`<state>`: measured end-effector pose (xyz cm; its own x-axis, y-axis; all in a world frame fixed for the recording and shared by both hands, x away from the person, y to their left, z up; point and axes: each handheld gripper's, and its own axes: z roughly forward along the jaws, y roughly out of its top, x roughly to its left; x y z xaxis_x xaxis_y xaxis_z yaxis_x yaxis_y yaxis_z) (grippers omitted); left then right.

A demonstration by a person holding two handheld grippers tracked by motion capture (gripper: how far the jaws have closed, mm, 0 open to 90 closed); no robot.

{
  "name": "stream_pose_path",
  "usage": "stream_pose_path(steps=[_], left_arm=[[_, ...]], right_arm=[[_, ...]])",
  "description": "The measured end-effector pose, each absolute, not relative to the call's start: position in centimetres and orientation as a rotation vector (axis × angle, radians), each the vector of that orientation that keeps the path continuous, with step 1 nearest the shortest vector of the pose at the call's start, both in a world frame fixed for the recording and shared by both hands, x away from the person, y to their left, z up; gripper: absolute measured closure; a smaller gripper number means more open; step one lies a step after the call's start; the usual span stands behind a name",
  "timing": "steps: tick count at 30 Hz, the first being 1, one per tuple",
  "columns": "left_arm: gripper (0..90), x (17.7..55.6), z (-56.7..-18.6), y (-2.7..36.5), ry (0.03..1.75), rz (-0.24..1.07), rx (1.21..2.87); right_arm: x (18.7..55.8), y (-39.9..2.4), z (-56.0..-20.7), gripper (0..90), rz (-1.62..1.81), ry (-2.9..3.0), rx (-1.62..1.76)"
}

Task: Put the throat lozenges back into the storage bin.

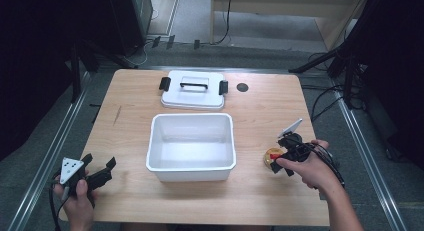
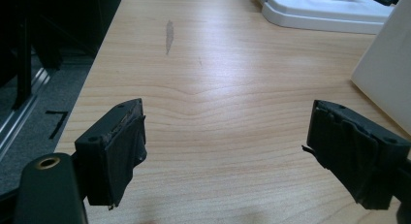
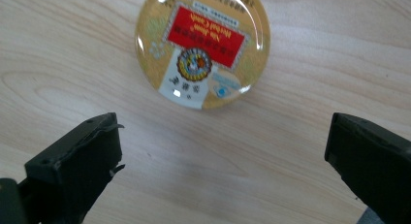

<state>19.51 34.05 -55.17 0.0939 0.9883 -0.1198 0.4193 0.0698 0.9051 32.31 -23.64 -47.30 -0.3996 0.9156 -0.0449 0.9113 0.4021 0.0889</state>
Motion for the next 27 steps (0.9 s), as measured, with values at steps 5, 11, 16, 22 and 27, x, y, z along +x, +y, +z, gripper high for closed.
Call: stream_pose_path(steps=[5,11,16,22,27], left_arm=[[14.8,19.5,-55.2,34.0,1.465,0.814,1.494],[14.8,19.5,-55.2,34.0,1.465,0.814,1.498],[14.8,19.6,-55.1,34.0,1.465,0.813,1.5],[14.8,19.6,-55.2,34.0,1.465,0.81,1.502],[14.8,19.6,-55.2,34.0,1.465,0.81,1.502]], right_arm=[[33.1,-23.1,-47.3,4.6,0.081,2.545,1.705],[33.9,-22.4,-47.7,6.8,0.088,2.527,1.721],[34.4,-21.7,-48.3,7.1,0.074,2.509,1.736],[35.1,-21.0,-49.2,11.3,0.032,2.473,1.752],[35.5,-20.6,-49.7,13.0,0.02,2.454,1.78]])
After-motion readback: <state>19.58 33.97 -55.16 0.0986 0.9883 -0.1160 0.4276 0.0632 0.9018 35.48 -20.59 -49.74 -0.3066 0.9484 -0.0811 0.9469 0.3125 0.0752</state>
